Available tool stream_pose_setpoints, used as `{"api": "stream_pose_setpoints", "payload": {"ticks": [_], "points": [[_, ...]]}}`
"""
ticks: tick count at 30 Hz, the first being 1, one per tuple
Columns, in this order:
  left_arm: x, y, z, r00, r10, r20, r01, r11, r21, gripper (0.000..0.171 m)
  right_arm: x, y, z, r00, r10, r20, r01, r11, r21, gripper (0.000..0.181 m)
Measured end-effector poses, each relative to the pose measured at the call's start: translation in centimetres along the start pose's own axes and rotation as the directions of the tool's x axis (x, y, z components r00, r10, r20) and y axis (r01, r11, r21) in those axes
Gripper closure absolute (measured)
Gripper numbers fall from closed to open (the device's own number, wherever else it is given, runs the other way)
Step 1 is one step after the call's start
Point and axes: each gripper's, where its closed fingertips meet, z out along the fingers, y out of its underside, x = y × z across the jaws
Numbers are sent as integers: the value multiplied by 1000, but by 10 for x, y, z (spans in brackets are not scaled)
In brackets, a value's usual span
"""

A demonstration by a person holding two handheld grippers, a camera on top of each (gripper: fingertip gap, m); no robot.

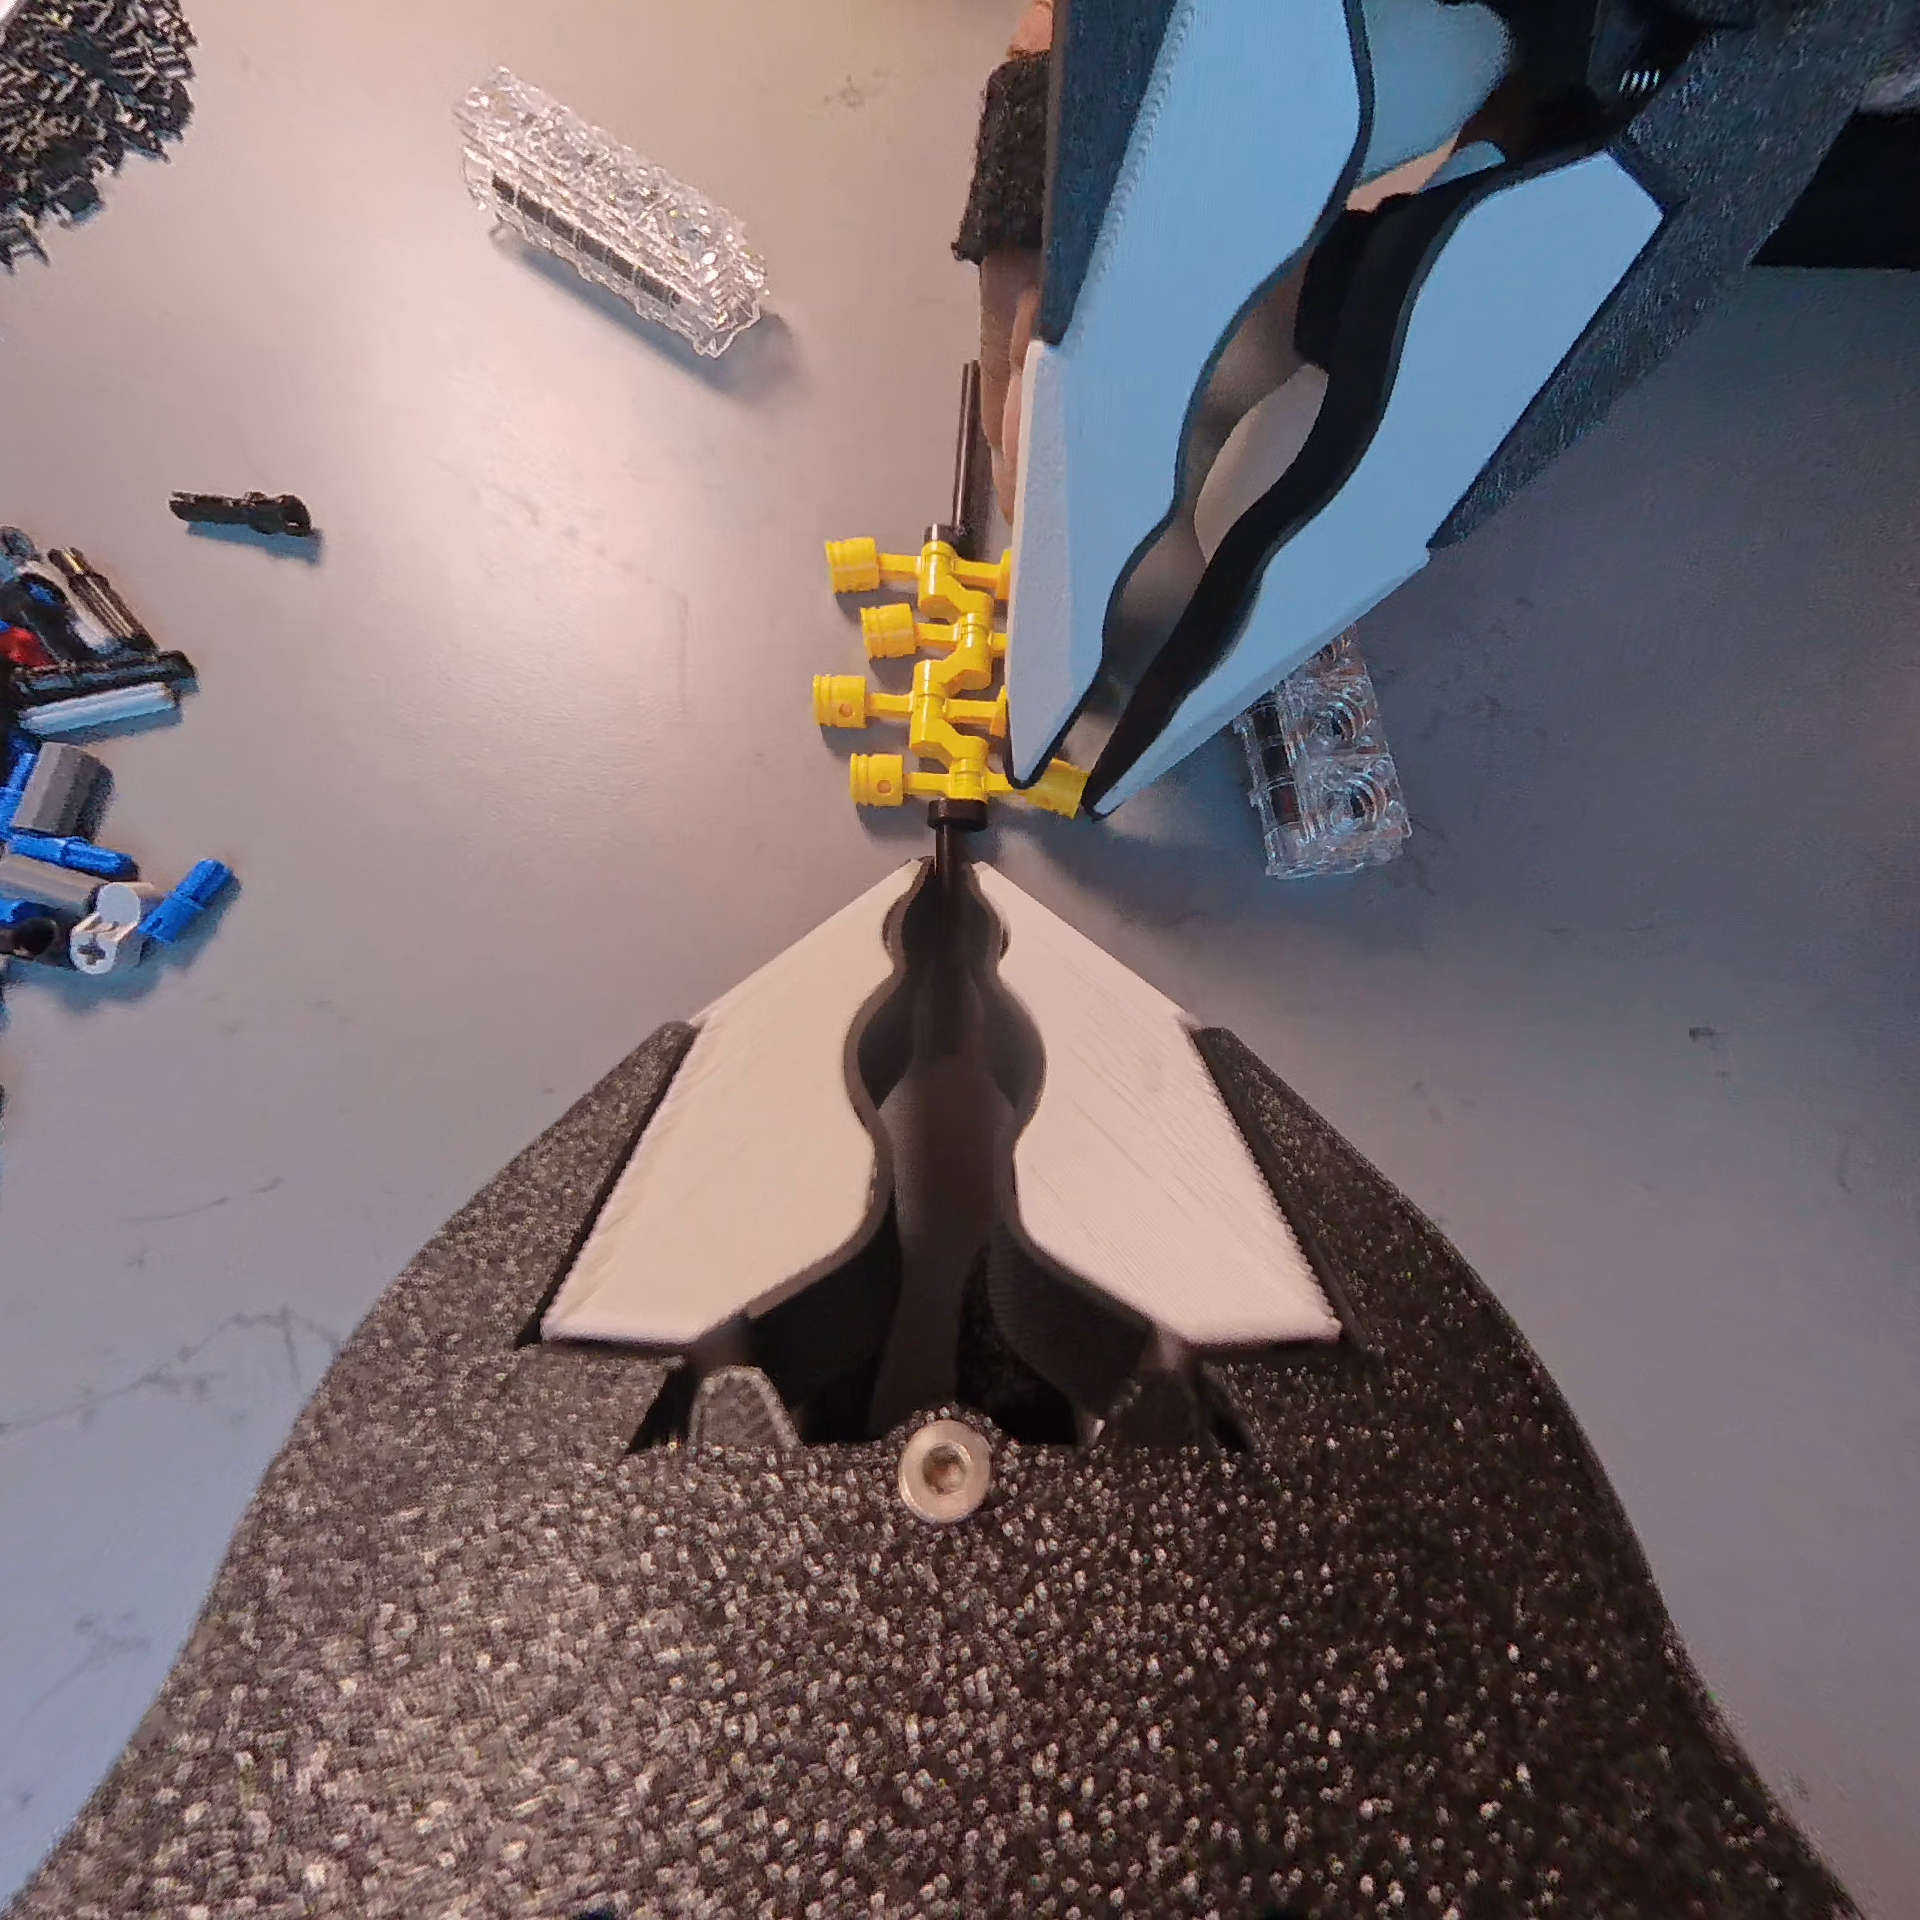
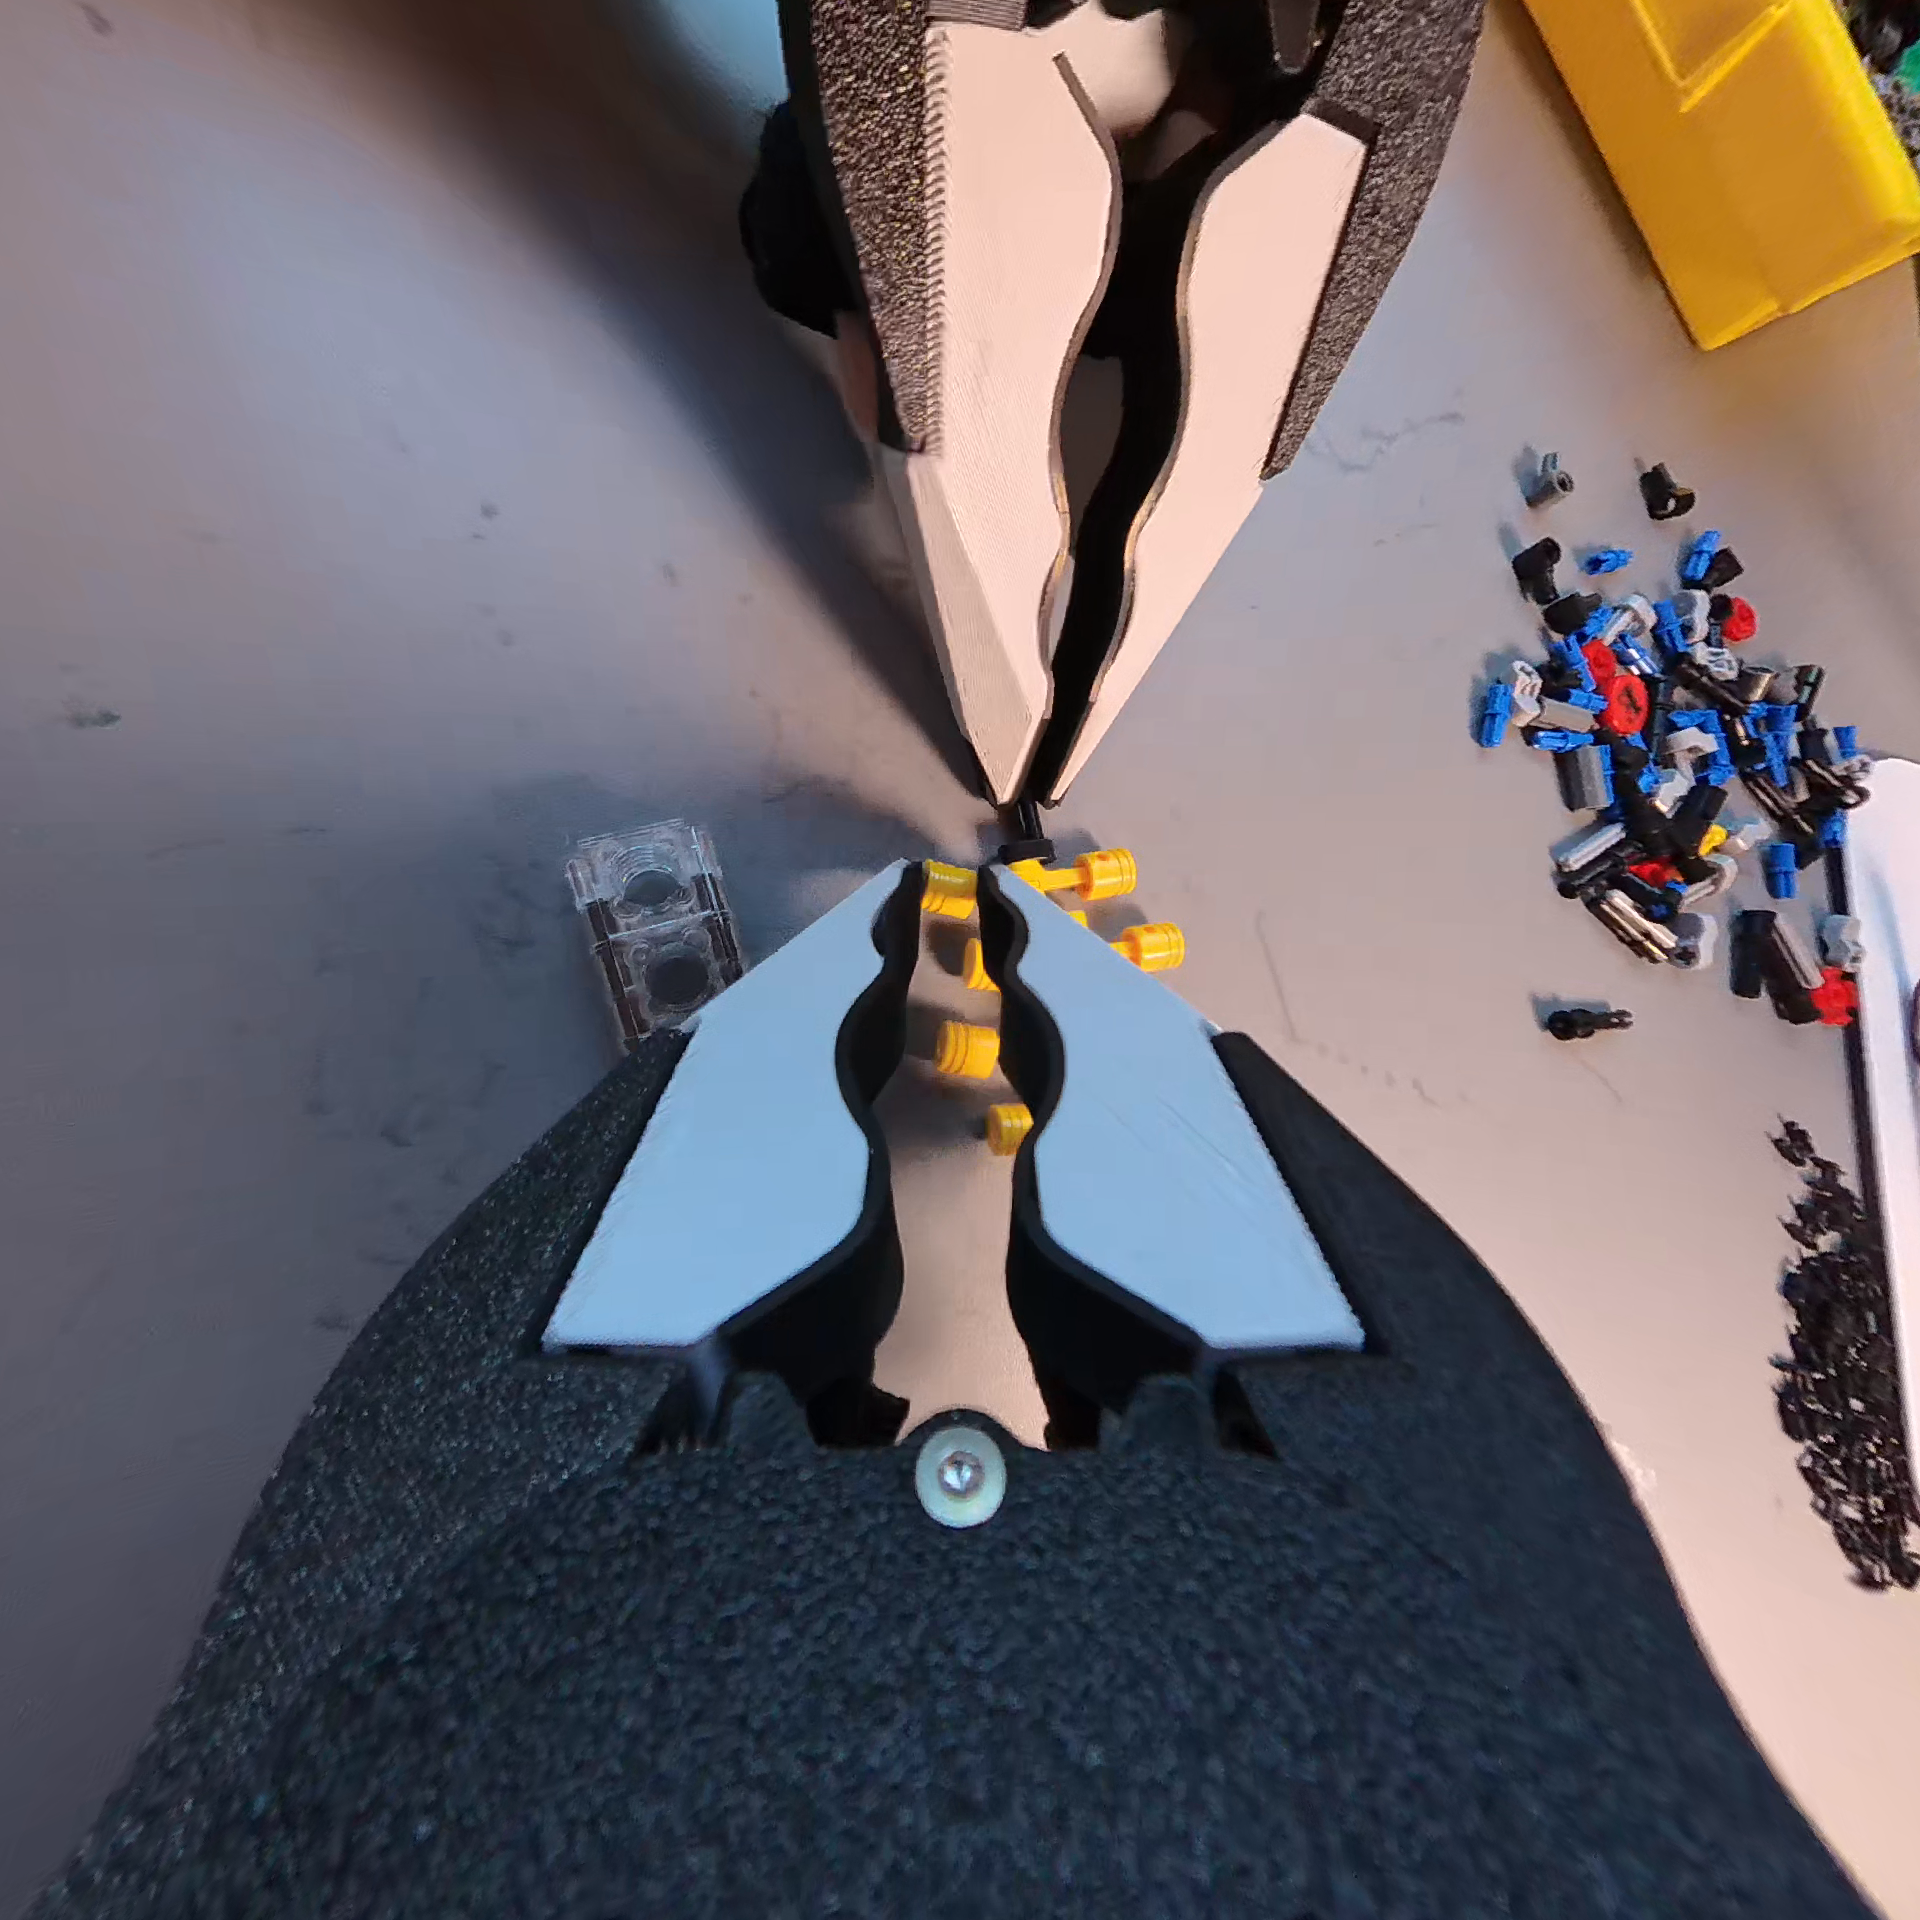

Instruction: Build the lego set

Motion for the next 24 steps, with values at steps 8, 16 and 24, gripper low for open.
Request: {"api": "stream_pose_setpoints", "payload": {"ticks": [8,16,24], "points": [[14,3,-2,990,137,-34,-137,991,8,168,7,-11,-17,974,198,109,-212,967,138,181],[16,3,-1,990,134,-51,-133,991,16,167,0,-9,-19,987,109,119,-124,984,129,180],[15,2,-1,991,126,-48,-125,992,17,167,-20,-3,-4,983,-81,167,77,997,30,168]]}}
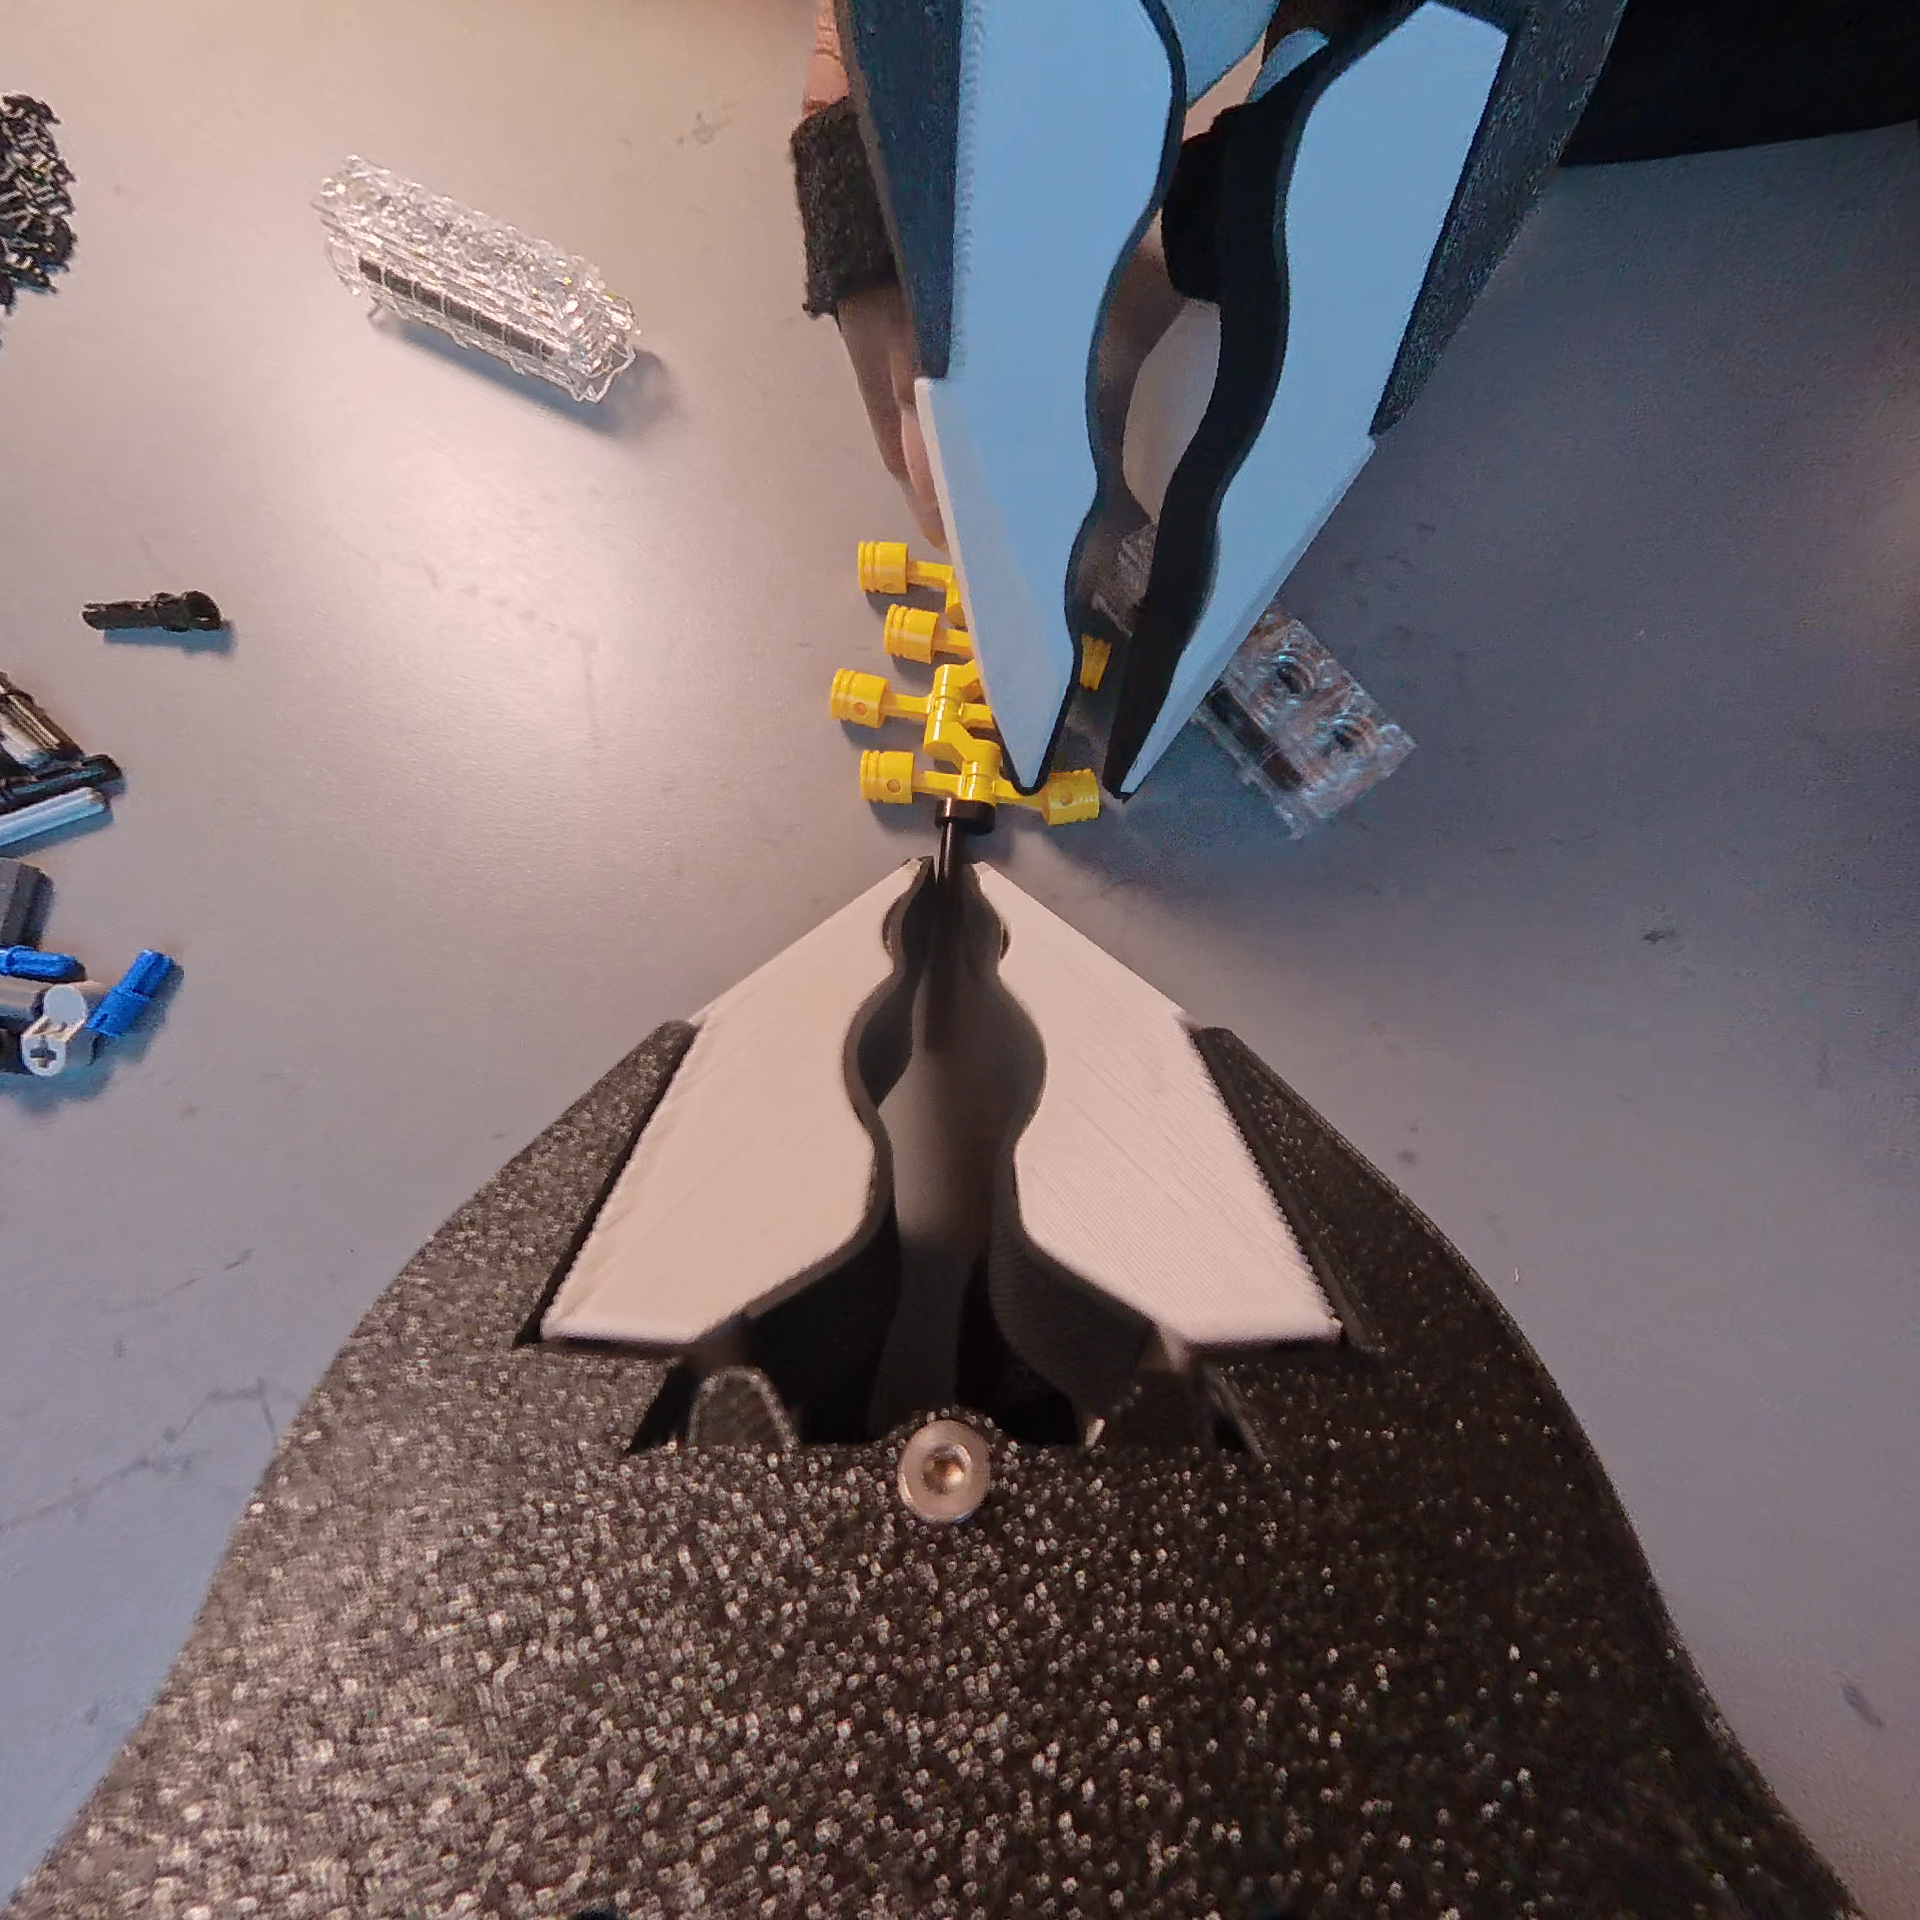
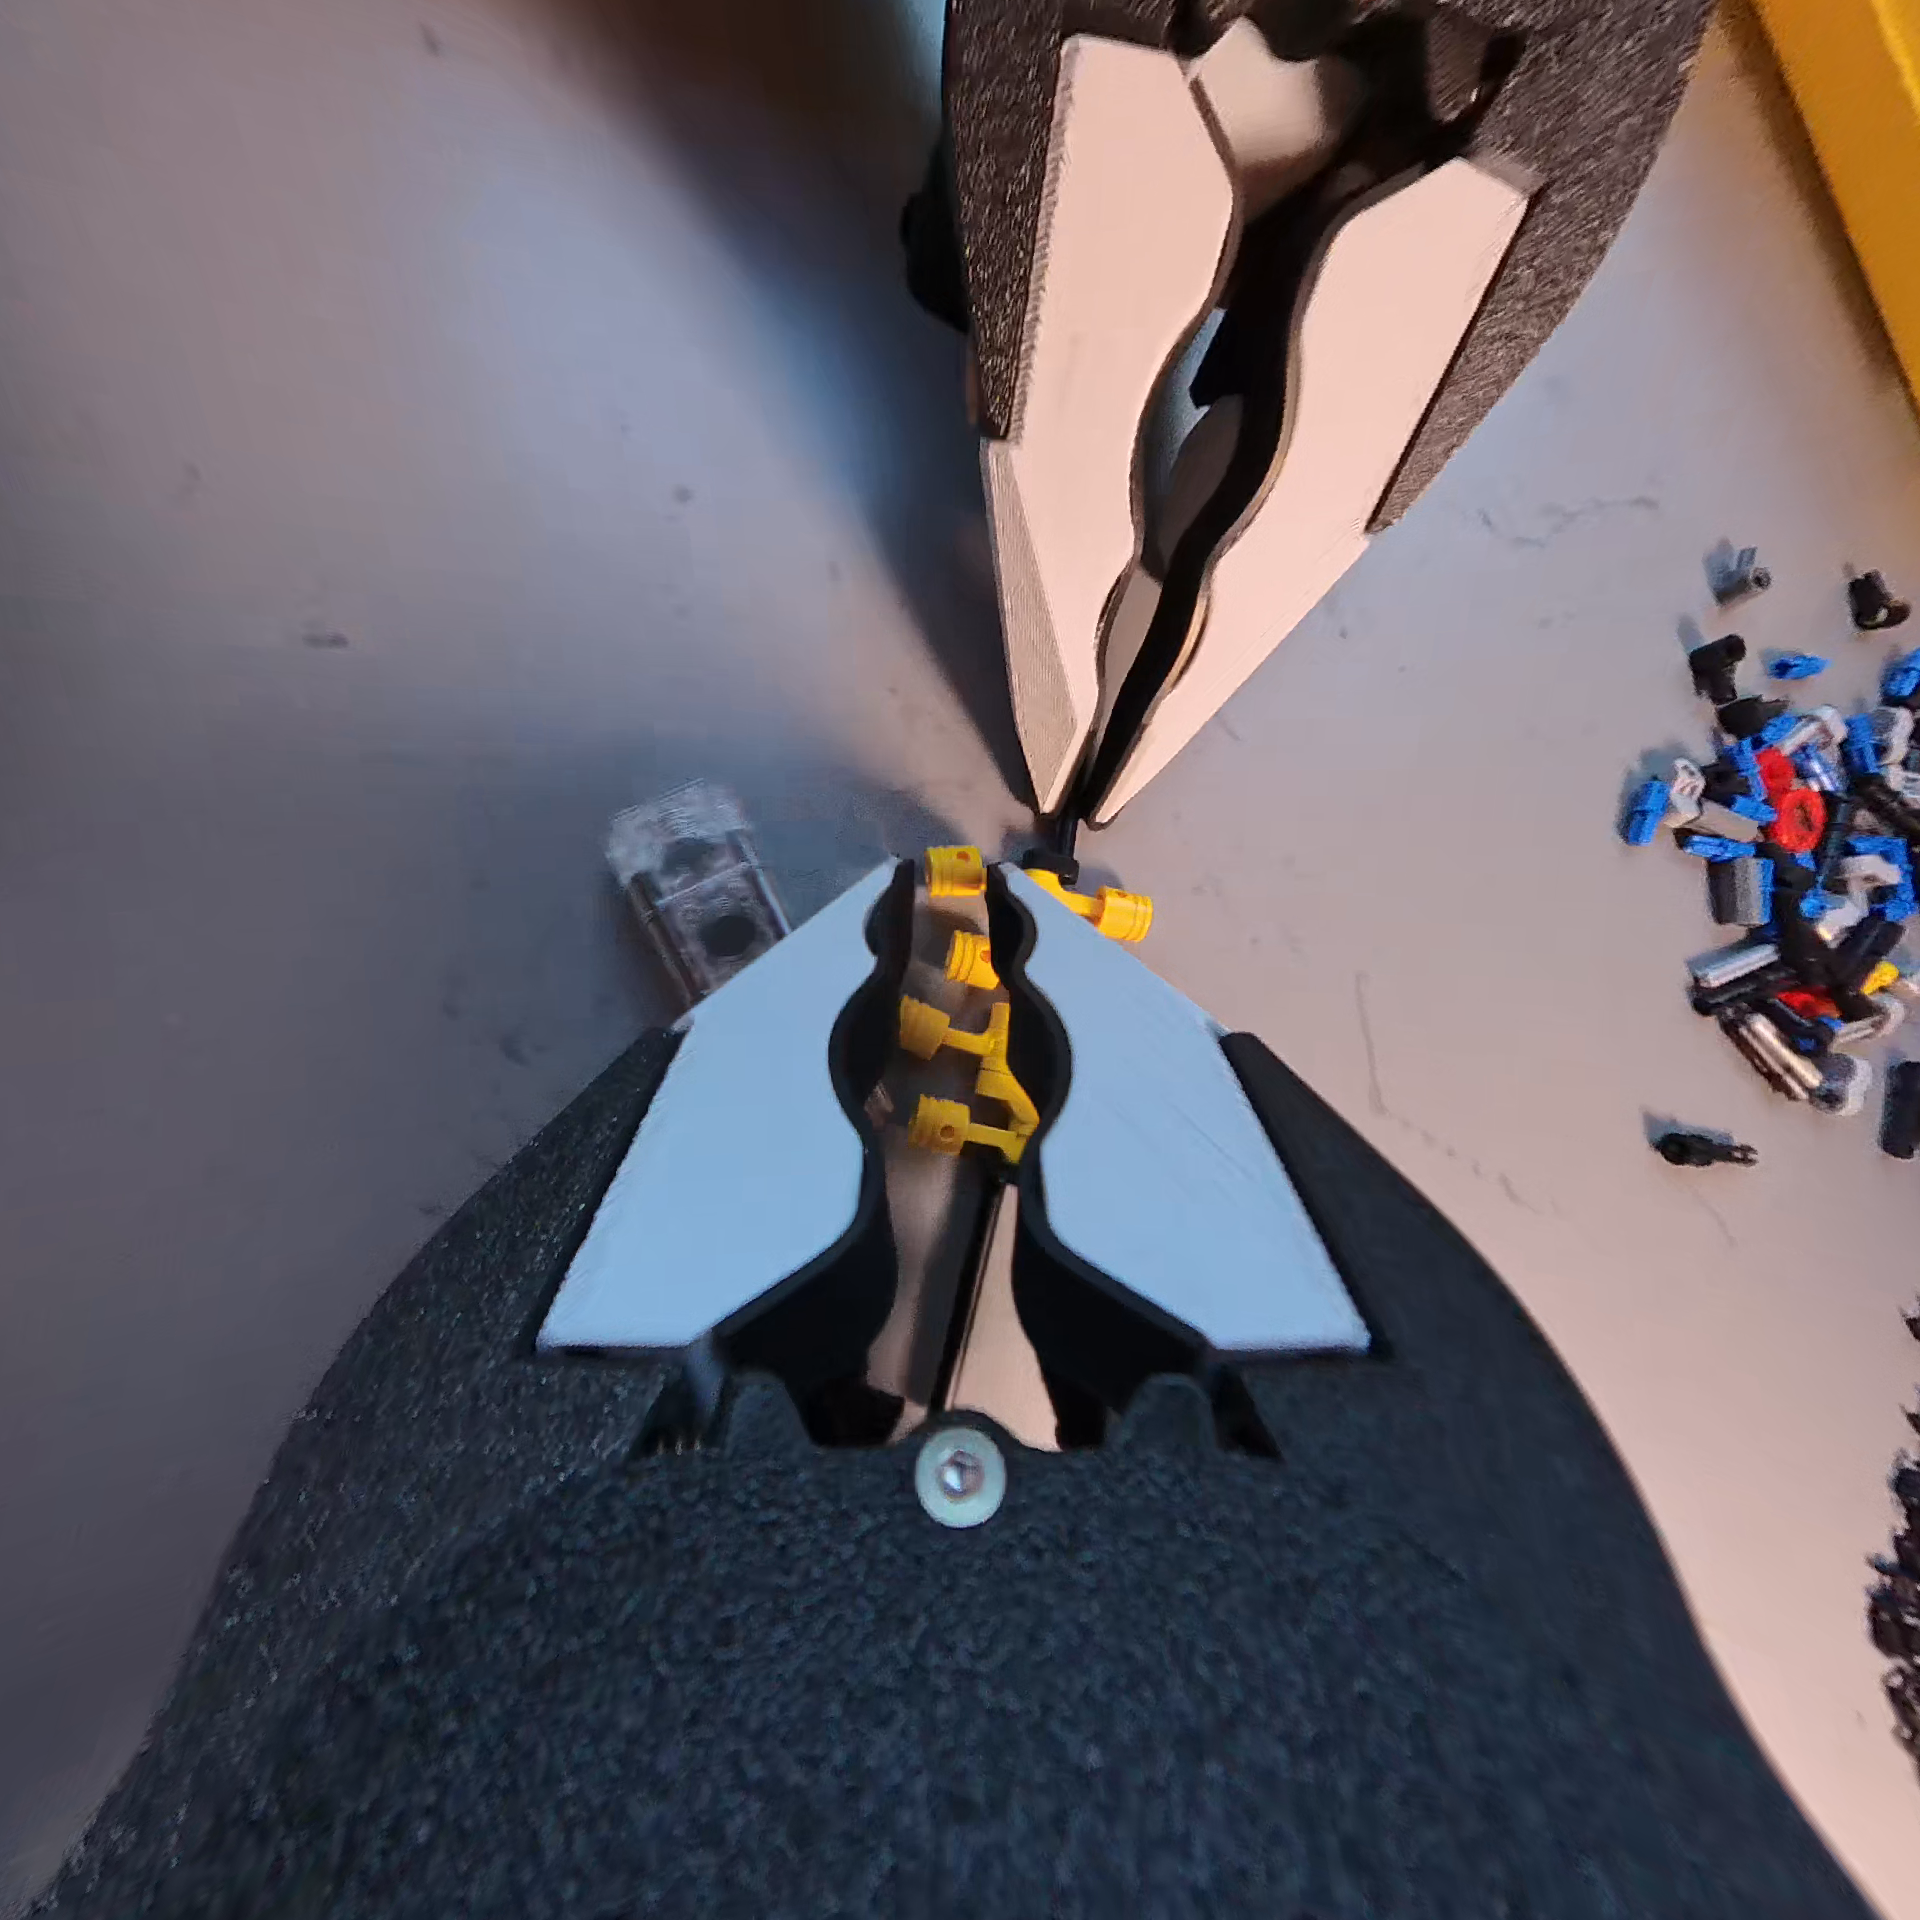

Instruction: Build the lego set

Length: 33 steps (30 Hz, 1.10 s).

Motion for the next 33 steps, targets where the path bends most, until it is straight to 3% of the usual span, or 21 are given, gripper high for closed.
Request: {"api": "stream_pose_setpoints", "payload": {"ticks": [5,13,19,21,24,29,33], "points": [[-1,0,-1,1000,4,17,-4,1000,4,167,4,-2,-1,999,13,46,-12,1000,-7,173],[0,-8,-8,994,89,65,-93,994,59,150,19,2,-14,935,304,183,-328,937,118,181],[-2,-5,1,986,131,101,-134,991,19,153,16,3,-13,976,180,121,-191,978,90,175],[-4,-5,2,987,124,103,-126,992,16,167,10,1,-10,989,111,96,-118,990,71,170],[-6,-6,3,991,87,104,-89,996,15,169,7,4,-4,998,37,40,-37,999,-2,167],[-9,-6,3,994,-35,108,35,999,3,169,13,7,1,975,188,-117,-200,976,-92,166],[-8,-6,1,970,-211,119,212,977,3,169,15,8,2,876,396,-276,-430,900,-76,166]]}}
